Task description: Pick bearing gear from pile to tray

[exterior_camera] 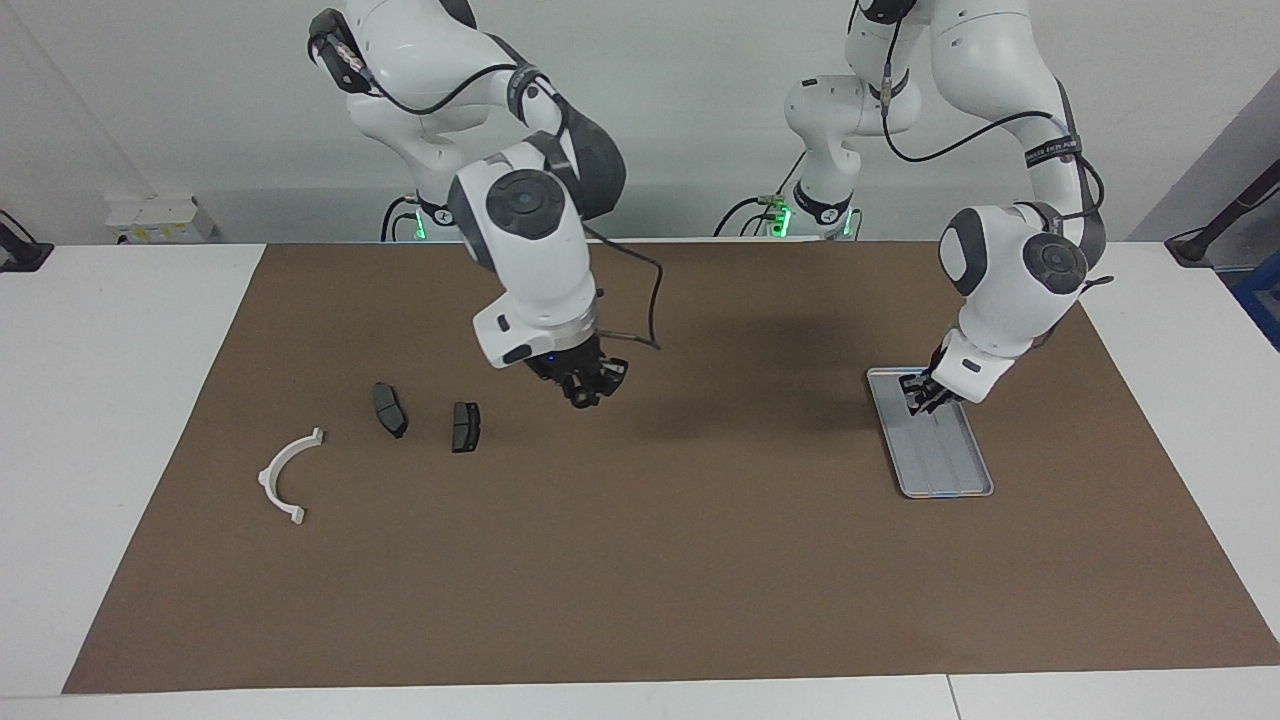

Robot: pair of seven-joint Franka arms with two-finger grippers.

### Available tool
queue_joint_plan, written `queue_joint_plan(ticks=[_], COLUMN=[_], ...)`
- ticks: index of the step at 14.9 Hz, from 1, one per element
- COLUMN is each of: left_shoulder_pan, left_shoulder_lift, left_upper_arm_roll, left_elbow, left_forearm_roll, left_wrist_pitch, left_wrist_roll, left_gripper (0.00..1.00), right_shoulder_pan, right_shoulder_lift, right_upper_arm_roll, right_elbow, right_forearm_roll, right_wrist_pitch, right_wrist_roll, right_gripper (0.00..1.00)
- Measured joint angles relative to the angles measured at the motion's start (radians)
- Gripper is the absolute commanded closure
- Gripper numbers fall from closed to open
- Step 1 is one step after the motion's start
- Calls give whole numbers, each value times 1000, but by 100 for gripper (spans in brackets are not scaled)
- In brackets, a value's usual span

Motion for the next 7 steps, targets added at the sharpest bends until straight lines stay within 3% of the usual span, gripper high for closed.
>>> queue_joint_plan(ticks=[4, 7], left_shoulder_pan=[24, 42], left_shoulder_lift=[-44, -68], left_upper_arm_roll=[0, 0], left_elbow=[-123, -182], left_forearm_roll=[0, 0], left_wrist_pitch=[82, 110], left_wrist_roll=[36, 39], left_gripper=[83, 83], right_shoulder_pan=[121, 190], right_shoulder_lift=[24, 87], right_upper_arm_roll=[-3, -12], right_elbow=[23, 63], right_forearm_roll=[0, -20], right_wrist_pitch=[25, 57], right_wrist_roll=[211, 330], right_gripper=[100, 100])
